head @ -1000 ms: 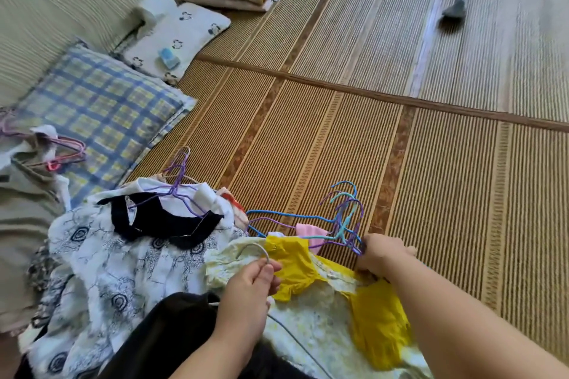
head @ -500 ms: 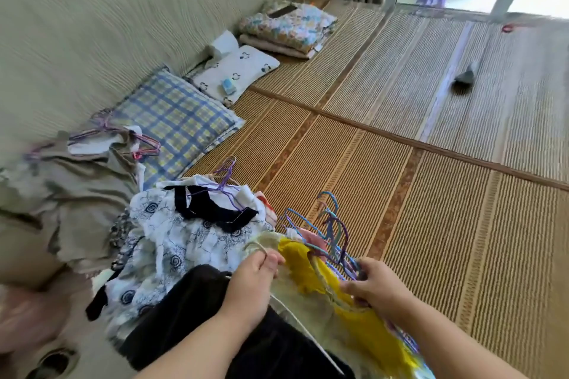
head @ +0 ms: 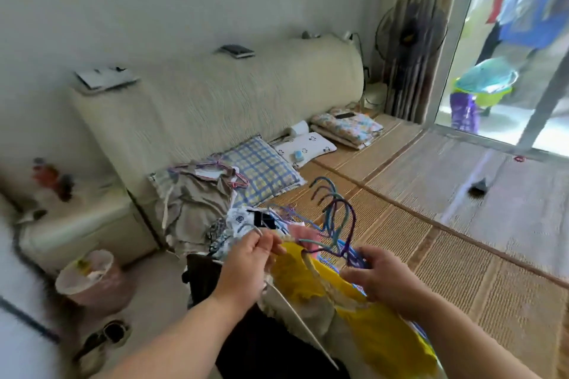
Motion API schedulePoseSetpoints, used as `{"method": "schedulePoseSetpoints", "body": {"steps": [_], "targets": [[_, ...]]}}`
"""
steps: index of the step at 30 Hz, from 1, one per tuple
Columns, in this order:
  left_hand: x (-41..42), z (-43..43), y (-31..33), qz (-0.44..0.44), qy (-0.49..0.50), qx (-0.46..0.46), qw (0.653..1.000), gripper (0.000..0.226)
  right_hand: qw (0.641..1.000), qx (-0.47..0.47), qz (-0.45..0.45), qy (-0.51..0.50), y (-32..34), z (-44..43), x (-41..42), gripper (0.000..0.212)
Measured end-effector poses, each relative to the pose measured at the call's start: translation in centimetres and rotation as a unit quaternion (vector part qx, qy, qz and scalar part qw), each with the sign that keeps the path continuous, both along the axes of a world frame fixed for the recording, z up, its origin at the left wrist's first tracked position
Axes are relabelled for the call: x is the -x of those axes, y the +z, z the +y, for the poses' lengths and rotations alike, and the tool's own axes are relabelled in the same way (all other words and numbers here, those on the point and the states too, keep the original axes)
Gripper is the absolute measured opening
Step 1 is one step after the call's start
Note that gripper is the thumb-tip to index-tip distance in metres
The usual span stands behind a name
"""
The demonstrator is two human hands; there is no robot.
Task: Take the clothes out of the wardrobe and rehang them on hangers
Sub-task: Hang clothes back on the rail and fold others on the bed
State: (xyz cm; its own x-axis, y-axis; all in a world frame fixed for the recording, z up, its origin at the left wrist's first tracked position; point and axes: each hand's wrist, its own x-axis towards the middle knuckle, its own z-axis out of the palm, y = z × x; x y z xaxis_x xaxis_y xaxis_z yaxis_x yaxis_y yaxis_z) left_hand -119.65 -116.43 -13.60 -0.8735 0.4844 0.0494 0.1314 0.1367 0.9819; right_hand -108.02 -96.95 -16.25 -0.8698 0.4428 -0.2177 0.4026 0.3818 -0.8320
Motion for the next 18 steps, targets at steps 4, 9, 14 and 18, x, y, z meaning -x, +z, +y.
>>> {"method": "schedulePoseSetpoints", "body": {"steps": [4,9,14,18], "targets": [[-2.5,-5.5,7.3,0.026,0.027,-0.056,0.998,0.029,0.996,-0.053,0.030,0.059,8.2,-7.2,-0.3,0.023],[-5.4,-10.9,16.7,0.054,0.079,-0.140,0.986,0.024,0.988,-0.076,0.080,0.110,18.1,-15.2,-0.7,0.027],[-7.2,-15.3,23.9,0.135,0.141,-0.159,0.968,0.022,0.975,-0.110,0.145,0.125,24.7,-20.9,-1.1,0.034],[-8.1,-17.0,27.0,0.177,0.207,-0.132,0.953,0.026,0.968,-0.124,0.168,0.140,27.4,-24.0,-1.2,0.028]]}}
